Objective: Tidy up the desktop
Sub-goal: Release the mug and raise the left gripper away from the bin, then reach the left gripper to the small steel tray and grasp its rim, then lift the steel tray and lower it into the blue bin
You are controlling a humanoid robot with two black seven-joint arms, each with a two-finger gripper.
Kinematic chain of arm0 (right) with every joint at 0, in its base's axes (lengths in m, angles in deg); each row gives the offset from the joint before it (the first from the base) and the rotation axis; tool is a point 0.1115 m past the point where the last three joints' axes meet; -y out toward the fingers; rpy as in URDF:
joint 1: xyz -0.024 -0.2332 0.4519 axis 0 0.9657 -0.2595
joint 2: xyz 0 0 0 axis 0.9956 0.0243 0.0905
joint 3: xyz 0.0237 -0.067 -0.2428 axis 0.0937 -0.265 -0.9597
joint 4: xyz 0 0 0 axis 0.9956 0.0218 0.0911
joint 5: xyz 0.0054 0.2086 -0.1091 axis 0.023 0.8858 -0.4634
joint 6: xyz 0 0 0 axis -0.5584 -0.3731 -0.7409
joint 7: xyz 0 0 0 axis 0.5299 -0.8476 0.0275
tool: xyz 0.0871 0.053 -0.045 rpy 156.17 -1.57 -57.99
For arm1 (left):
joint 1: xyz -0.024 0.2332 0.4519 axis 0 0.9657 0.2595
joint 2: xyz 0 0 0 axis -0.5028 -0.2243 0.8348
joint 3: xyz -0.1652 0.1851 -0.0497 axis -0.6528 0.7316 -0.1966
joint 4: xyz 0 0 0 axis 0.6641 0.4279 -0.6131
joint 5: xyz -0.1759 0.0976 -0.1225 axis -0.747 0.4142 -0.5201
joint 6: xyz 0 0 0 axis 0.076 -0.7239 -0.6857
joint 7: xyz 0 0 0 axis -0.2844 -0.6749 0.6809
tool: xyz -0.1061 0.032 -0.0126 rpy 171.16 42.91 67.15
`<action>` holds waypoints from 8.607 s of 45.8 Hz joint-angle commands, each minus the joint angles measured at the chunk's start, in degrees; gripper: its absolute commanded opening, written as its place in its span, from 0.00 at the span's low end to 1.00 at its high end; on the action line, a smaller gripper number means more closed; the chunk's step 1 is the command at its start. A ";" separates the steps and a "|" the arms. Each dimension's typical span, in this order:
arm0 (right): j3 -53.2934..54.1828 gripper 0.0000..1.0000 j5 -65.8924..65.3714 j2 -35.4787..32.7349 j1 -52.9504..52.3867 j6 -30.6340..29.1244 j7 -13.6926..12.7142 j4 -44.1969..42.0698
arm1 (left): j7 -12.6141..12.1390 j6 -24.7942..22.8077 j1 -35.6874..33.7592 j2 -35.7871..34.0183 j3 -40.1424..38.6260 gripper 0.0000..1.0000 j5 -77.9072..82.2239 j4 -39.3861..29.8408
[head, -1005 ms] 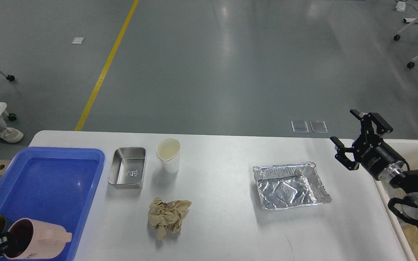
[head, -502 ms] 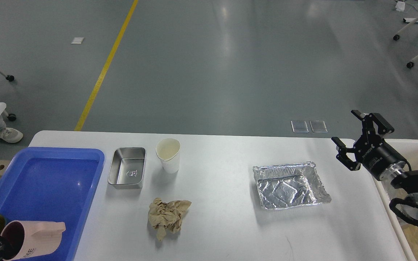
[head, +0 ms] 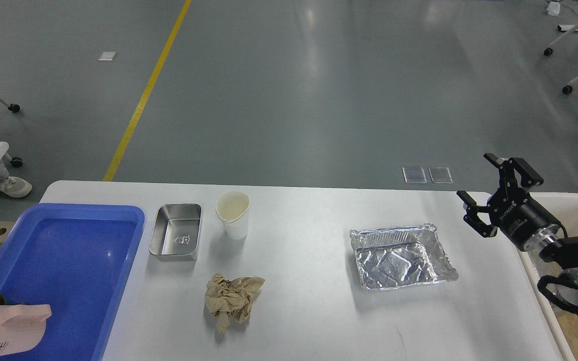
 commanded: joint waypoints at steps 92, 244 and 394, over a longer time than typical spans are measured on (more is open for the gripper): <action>0.00 1.00 -0.01 -0.10 -0.63 0.13 0.00 -0.17 | -10.06 -29.95 -22.04 -3.91 -22.03 0.84 3.81 1.14; -2.28 1.00 -0.09 -0.80 -1.07 0.13 0.00 -0.96 | -19.47 -6.41 -14.32 44.43 -19.31 0.79 39.67 28.55; -2.19 1.00 -0.09 -1.86 -0.46 0.31 0.00 -0.87 | -11.30 -9.14 -0.62 12.17 -33.99 0.01 22.01 16.78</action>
